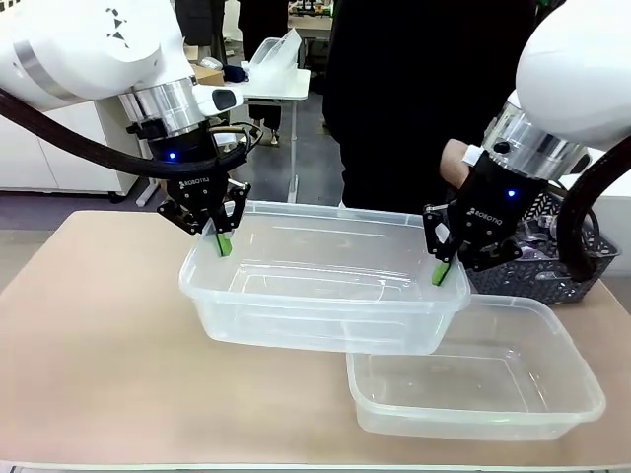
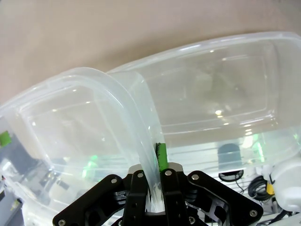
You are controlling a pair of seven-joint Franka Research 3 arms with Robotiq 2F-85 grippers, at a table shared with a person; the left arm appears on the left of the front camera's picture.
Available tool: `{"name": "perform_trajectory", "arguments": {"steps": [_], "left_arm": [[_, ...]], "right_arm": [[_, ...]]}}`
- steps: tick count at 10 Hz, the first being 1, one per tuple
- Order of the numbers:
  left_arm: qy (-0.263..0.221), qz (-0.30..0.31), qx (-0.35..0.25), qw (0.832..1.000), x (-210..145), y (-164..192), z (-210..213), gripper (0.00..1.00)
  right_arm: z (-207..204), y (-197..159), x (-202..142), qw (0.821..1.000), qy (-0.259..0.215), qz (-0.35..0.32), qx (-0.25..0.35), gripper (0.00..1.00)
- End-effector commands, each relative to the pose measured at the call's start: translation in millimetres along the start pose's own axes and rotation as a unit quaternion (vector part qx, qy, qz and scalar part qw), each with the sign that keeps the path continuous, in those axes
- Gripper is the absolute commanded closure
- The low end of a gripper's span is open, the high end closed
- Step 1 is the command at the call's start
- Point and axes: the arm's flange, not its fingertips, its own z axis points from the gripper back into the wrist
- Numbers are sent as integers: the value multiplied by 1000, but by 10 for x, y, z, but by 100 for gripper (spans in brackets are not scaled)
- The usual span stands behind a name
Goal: Sort the waste into each basket.
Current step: Offer the picked Organizing box to the human.
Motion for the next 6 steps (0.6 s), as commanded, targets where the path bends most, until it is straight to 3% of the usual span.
{"name": "perform_trajectory", "arguments": {"steps": [1, 6], "left_arm": [[-1, 7, -14, 1000, -5, -9, 79, 96], [-1, 7, -14, 1000, -5, -9, 79, 96]], "right_arm": [[-5, -58, 44, 1000, -4, -15, 9, 96], [-5, -58, 44, 1000, -4, -15, 9, 96]]}}
